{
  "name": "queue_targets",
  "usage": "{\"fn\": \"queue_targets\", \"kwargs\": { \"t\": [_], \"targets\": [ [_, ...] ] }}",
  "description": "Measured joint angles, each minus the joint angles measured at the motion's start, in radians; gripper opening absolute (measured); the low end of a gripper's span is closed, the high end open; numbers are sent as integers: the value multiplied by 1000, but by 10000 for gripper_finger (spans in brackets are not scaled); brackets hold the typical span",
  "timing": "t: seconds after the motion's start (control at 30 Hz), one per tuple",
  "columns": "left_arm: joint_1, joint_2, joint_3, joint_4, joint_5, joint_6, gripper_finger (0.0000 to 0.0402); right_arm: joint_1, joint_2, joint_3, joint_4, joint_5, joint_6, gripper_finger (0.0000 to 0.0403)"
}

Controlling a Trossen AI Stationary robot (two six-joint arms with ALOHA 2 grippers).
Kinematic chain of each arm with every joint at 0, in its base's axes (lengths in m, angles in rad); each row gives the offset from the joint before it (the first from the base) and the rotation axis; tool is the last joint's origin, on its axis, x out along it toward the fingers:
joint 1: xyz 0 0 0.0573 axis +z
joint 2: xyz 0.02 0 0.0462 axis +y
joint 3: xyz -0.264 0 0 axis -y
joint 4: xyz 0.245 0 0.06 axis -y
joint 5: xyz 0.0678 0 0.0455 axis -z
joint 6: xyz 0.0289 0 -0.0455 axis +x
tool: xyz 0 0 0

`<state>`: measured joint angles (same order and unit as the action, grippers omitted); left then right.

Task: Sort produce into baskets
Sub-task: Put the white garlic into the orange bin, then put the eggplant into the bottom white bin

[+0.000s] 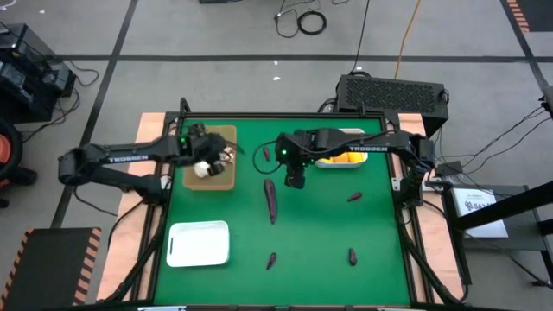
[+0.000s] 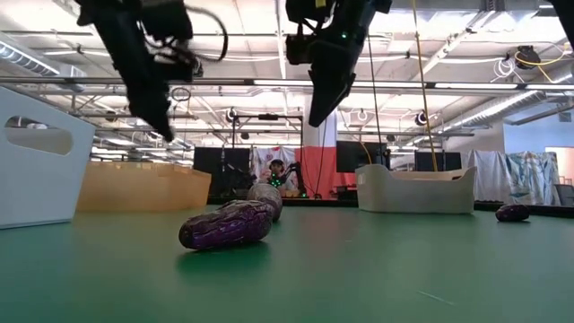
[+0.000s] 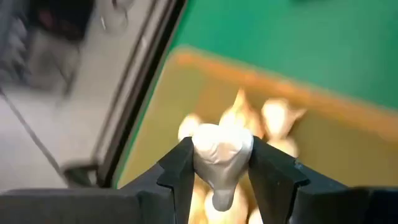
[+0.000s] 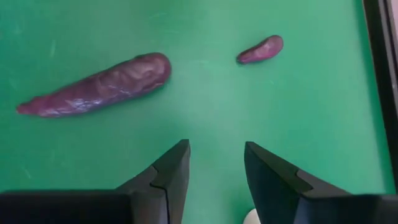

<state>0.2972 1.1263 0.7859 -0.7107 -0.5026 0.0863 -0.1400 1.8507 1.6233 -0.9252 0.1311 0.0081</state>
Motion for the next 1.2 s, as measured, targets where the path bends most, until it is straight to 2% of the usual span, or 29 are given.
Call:
{"fn": "queue_targets", "kwargs": {
  "t": [0.1,0.23,0.43,0.5,0.63,0.8,1.07,1.2],
  "targets": [
    [101,0,1,-62,82,-7,137,22,0,0,-2,0,56,144],
    [222,11,-4,-56,194,-10,137,76,0,0,-40,1,88,144],
    [383,63,-4,-58,353,-2,137,197,0,-1,-113,6,150,144],
    [421,92,-4,-58,393,3,137,250,0,-1,-132,36,181,144],
    [465,158,-5,-56,392,-1,137,367,0,-1,-197,222,259,144],
    [466,200,-5,-50,365,-2,138,483,0,-1,-268,456,383,144],
    [453,202,0,-38,342,-22,191,577,0,-1,-323,469,495,144],
    [453,202,0,-30,341,-21,213,627,0,-3,-334,514,550,144]
  ]
}}
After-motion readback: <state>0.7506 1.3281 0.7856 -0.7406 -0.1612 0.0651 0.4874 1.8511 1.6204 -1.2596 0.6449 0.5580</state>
